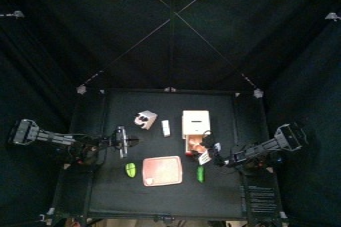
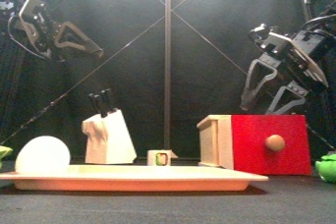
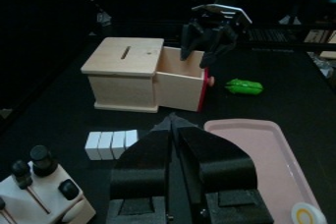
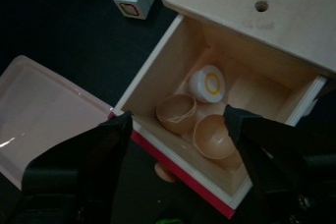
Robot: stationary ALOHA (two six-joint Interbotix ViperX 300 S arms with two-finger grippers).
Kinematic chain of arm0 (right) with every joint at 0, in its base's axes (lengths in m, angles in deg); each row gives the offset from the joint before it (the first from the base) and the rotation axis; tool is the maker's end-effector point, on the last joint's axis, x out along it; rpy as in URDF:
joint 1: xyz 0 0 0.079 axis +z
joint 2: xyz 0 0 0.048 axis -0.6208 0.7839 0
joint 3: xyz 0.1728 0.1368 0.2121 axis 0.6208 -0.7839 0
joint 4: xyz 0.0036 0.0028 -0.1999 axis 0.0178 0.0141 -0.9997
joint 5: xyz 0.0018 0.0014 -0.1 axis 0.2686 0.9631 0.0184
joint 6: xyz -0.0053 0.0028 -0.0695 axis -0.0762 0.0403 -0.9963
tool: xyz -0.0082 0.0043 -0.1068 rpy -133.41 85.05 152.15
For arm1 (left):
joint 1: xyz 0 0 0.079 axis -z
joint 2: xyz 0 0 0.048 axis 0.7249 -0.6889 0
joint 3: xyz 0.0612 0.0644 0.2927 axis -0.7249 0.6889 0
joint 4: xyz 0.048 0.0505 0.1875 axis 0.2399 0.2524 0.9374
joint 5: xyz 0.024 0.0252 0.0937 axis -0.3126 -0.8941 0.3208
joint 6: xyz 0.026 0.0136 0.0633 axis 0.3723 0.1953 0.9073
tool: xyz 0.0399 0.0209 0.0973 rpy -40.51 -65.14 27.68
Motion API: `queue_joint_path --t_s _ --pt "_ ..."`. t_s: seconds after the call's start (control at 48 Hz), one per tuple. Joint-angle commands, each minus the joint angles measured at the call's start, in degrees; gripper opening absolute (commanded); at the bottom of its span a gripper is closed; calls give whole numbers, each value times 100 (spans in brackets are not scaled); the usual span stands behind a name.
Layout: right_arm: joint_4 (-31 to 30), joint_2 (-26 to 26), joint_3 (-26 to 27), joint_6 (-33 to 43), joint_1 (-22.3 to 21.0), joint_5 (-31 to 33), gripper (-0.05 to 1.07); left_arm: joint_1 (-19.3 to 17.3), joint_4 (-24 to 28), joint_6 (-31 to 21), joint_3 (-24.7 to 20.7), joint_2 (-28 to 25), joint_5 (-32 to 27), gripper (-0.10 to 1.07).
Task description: Put egg half in drawer
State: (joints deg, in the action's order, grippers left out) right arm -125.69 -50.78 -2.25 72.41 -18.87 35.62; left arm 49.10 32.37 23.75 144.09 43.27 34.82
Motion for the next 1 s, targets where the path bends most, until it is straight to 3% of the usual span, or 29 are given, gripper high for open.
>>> queue_joint_path --t_s 0.0,0.979 --pt "0 -88 114 -9 -9 18 102 -9 9 -9 -70 -9 26 48" --pt "149 -88 141 -9 -18 18 102 -9 9 -9 -70 -9 18 48"
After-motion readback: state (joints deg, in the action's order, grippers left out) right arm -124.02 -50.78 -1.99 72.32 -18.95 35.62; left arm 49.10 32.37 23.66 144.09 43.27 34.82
